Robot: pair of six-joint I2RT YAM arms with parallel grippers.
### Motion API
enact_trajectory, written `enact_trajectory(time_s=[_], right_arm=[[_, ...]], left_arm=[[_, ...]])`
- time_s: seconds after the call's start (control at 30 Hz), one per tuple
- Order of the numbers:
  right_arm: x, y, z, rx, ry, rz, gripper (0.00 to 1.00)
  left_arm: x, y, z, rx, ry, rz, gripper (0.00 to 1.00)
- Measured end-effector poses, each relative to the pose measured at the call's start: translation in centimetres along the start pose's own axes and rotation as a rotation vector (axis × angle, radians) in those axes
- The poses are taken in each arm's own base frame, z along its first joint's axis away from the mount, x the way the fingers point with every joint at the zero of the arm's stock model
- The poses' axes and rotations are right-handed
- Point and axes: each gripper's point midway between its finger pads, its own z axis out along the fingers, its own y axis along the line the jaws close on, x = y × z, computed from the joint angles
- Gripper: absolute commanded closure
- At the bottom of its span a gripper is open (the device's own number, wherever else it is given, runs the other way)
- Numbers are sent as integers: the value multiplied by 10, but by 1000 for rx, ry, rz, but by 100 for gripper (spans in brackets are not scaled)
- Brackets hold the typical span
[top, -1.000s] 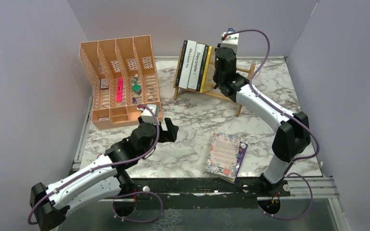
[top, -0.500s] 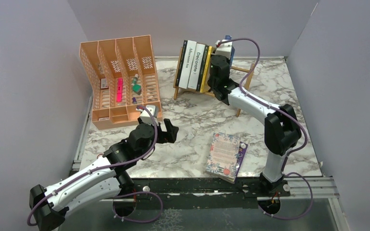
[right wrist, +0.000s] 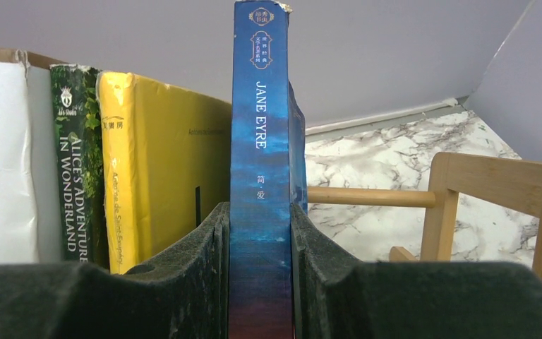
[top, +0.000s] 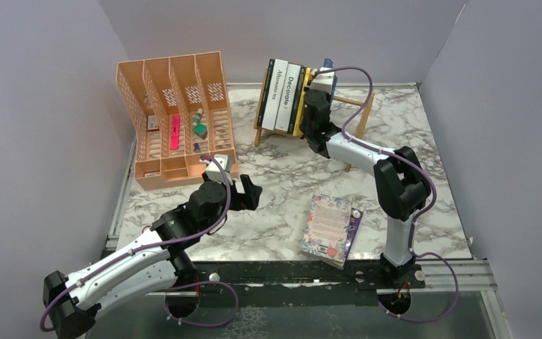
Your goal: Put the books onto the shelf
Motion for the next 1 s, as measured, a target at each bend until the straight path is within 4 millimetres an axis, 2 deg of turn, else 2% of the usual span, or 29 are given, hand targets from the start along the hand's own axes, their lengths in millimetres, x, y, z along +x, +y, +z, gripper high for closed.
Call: enact_trajectory(time_s=[0.27,0.33,0.43,0.5,0.7,0.87,1.0], right_arm=[[10,-1,-5,-18,-81,51,99],[12,0,-6,-32,-91,63,89],[17,4,-9,-59,-94,94,67],[21,9,-11,-88,-84,116,56],[39,10,-19,-128,5,144,48],[27,5,-26,-145,53,160,41],[1,2,-30,-170,74,183,36]], left_arm=[[7,5,6,-30,22,21,9],[11,7,9,-41,36,35,9],[17,9,12,-54,55,52,9],[19,10,14,-59,64,60,9],[18,9,13,-57,61,59,9],[12,8,10,-45,39,48,9],[11,7,9,-43,35,46,9]])
